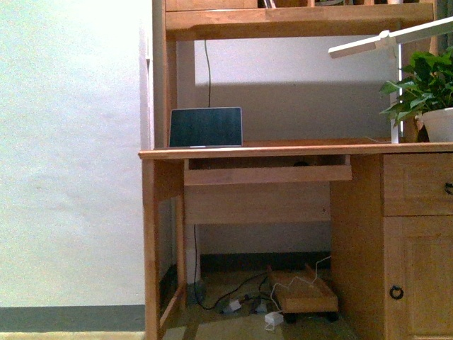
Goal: Place mouse
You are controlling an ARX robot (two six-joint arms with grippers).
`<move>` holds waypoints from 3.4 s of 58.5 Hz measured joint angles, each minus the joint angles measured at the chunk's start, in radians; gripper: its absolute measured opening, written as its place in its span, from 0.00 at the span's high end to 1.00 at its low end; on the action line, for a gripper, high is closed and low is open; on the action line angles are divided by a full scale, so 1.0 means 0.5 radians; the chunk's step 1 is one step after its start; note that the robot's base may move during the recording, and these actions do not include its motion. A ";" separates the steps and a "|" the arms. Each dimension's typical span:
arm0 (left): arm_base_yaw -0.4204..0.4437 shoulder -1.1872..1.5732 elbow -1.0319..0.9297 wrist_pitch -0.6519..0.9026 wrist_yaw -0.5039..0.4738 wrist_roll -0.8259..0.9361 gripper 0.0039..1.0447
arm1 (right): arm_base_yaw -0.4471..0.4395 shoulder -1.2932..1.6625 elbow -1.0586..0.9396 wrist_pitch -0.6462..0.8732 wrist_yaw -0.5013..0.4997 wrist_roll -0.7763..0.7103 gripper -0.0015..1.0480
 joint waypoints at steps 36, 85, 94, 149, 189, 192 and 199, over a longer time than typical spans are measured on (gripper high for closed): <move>0.000 0.000 0.000 0.000 -0.001 0.000 0.07 | 0.000 0.000 0.000 0.000 0.000 0.000 0.07; 0.000 0.000 0.000 0.000 0.000 0.000 0.07 | 0.000 0.000 0.000 0.000 0.000 0.000 0.07; 0.000 0.001 0.000 0.000 0.000 0.000 0.07 | 0.000 0.000 0.000 0.000 0.000 0.000 0.07; 0.000 0.002 0.000 0.000 0.000 0.000 0.07 | 0.000 0.000 0.000 0.000 -0.004 -0.001 0.07; 0.170 1.560 0.171 0.898 0.598 0.481 0.07 | 0.000 0.000 0.000 0.000 -0.004 0.000 0.07; 0.170 1.929 0.252 1.204 0.598 0.738 0.07 | 0.000 0.000 0.000 0.000 -0.003 0.000 0.07; 0.160 2.592 0.484 1.653 0.567 1.295 0.07 | 0.000 0.000 0.000 0.000 -0.005 0.000 0.07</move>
